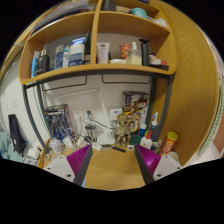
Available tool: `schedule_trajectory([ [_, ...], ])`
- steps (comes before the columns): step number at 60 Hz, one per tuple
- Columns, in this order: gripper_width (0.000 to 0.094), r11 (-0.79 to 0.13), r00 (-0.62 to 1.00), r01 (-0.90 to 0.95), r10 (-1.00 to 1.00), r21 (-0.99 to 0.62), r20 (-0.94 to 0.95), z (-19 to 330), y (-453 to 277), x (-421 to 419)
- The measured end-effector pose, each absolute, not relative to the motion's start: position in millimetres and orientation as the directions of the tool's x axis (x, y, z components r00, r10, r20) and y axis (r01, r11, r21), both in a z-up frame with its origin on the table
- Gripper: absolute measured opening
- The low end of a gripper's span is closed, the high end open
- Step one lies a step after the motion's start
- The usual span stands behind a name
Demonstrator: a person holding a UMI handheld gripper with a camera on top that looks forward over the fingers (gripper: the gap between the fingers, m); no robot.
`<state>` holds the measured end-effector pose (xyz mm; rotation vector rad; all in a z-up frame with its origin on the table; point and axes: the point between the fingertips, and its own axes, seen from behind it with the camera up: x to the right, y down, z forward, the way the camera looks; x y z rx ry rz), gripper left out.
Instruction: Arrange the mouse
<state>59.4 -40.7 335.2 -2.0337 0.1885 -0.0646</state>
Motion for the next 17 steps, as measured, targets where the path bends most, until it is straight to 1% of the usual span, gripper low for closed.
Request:
schedule_trajectory([
  [8,0.0853,-0.434,0.988,-0.105,-0.147,-0.895,-0.045,339,-62,88],
  [17,0.0856,-0.424,0.991,-0.105,-0.118,-0.899,-0.060,338,-76,100],
])
